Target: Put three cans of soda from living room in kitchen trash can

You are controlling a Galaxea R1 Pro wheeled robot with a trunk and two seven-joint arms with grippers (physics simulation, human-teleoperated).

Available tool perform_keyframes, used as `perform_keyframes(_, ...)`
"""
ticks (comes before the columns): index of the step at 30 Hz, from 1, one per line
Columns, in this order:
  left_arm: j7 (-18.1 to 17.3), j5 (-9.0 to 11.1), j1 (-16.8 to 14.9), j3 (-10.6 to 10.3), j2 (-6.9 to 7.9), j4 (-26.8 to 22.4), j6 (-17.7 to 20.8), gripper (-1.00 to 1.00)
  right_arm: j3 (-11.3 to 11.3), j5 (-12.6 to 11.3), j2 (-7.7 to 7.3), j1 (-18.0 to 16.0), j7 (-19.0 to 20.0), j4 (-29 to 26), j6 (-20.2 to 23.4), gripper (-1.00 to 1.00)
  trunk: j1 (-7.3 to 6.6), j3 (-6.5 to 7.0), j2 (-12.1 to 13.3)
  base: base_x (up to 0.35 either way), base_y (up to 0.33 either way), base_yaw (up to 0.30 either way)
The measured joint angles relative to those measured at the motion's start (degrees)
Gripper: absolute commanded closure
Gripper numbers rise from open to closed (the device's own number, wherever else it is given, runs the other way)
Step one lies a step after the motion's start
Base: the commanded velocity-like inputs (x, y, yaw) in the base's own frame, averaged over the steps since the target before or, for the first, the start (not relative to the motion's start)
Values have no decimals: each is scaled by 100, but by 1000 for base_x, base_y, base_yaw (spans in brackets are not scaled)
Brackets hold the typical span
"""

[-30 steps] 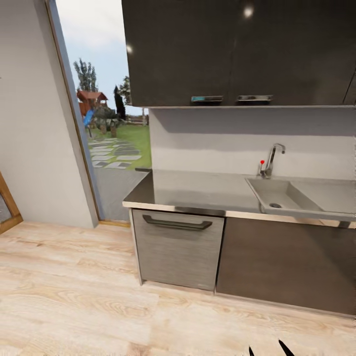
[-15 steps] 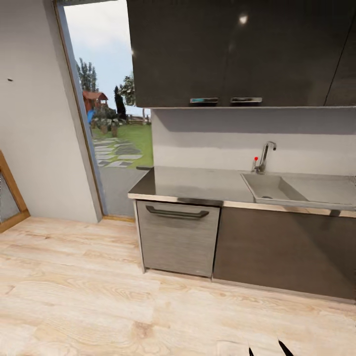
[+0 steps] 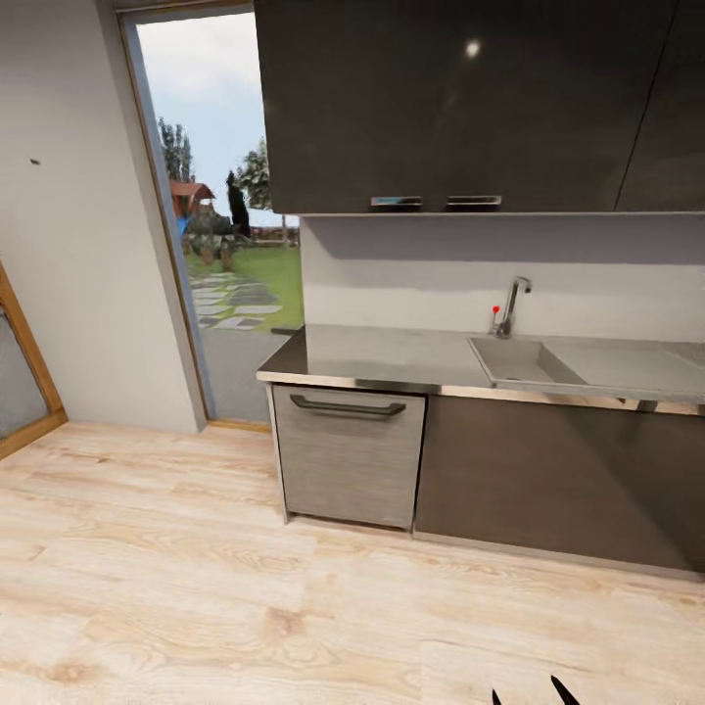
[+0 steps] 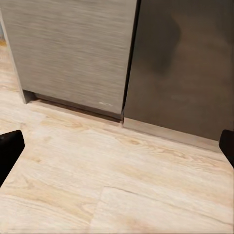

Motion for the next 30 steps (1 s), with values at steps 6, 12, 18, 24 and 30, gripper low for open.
perform_keyframes(6,0,0,1,3,-3,1,1,-100,25,7,7,-1,3,17,-3,-100,-1,0,1,-8,-2,0)
perform_keyframes(12,0,-2,0,2,-4,1,2,-100,47,11,10,-1,-3,43,-4,-100,-1,0,1,0,0,0)
perform_keyframes(18,0,-1,1,1,-4,1,2,-100,44,8,9,-1,-5,44,-4,-100,-1,0,1,0,0,119)
perform_keyframes(24,0,2,0,1,-1,94,2,-100,44,12,9,-1,-5,45,-4,-100,-1,0,1,0,0,216)
perform_keyframes(30,0,17,1,0,4,197,-3,-100,44,19,9,-1,-5,45,-4,-100,-1,0,1,0,0,241)
